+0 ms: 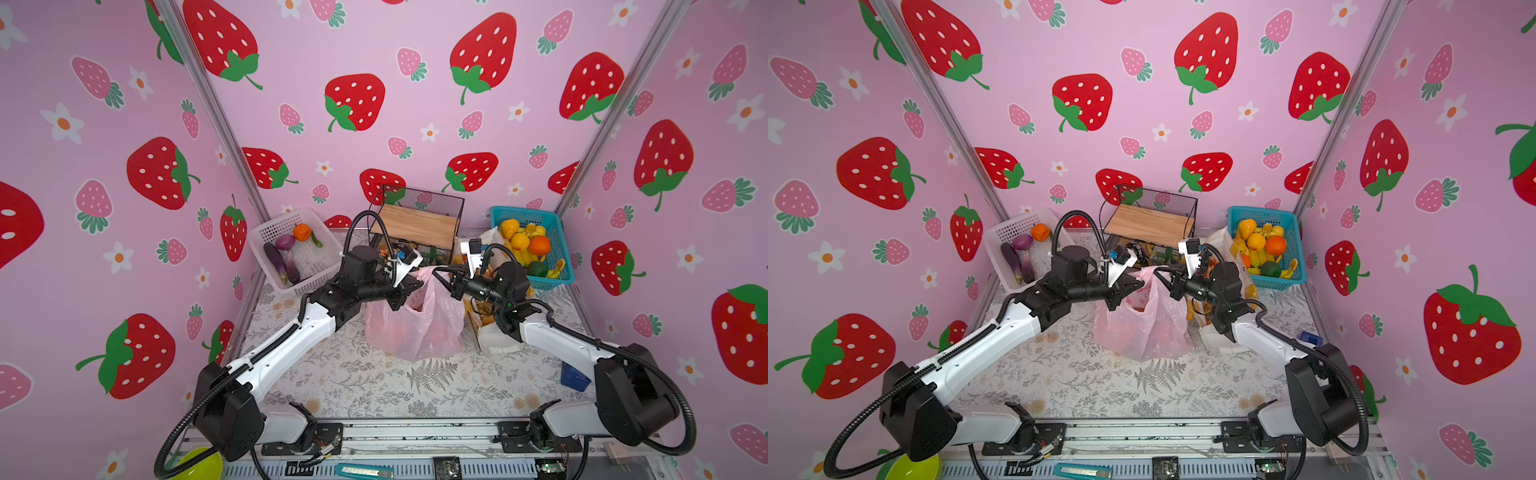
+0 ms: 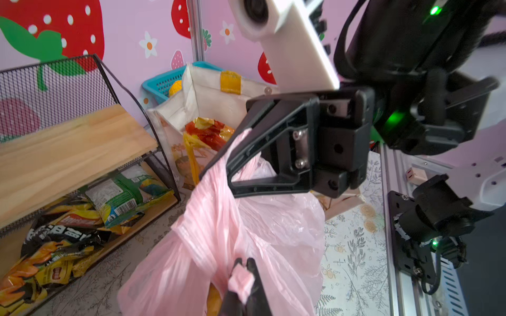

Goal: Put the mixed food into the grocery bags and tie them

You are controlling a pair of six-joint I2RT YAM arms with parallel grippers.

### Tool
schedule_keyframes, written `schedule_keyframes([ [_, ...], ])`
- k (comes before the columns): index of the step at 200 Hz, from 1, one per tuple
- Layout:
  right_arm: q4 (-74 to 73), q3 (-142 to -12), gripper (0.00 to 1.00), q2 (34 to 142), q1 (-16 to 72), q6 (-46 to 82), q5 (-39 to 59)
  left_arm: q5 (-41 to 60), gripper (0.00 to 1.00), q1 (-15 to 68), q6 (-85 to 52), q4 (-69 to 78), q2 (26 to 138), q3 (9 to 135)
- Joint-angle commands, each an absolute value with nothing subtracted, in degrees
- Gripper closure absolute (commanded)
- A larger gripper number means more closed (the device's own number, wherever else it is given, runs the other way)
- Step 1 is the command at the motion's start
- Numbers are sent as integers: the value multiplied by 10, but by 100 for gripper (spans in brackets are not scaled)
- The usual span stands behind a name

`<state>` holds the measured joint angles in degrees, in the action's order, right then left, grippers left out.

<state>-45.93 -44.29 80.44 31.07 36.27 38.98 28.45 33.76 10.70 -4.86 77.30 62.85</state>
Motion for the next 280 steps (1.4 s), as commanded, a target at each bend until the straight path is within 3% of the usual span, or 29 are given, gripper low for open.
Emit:
schedule_keyframes([
  [1,-501,-439,88,811,313,391,377,246,100,345,104,4,764,606],
  [54,-501,-437,82,812,313,388,386,239,100,349,101,12,773,594],
  [118,-498,-434,65,809,321,374,397,243,100,349,109,1,770,604],
  [185,-488,-446,64,823,330,362,387,245,100,349,134,-26,770,607],
  [217,-476,-458,70,835,335,348,373,237,100,349,150,-44,771,609],
  [253,-475,-463,93,842,337,336,362,214,95,349,175,-81,775,616],
  [265,-473,-461,100,835,338,324,358,207,85,349,187,-115,779,627],
  [280,-470,-456,100,825,337,300,355,208,72,349,197,-170,785,650],
])
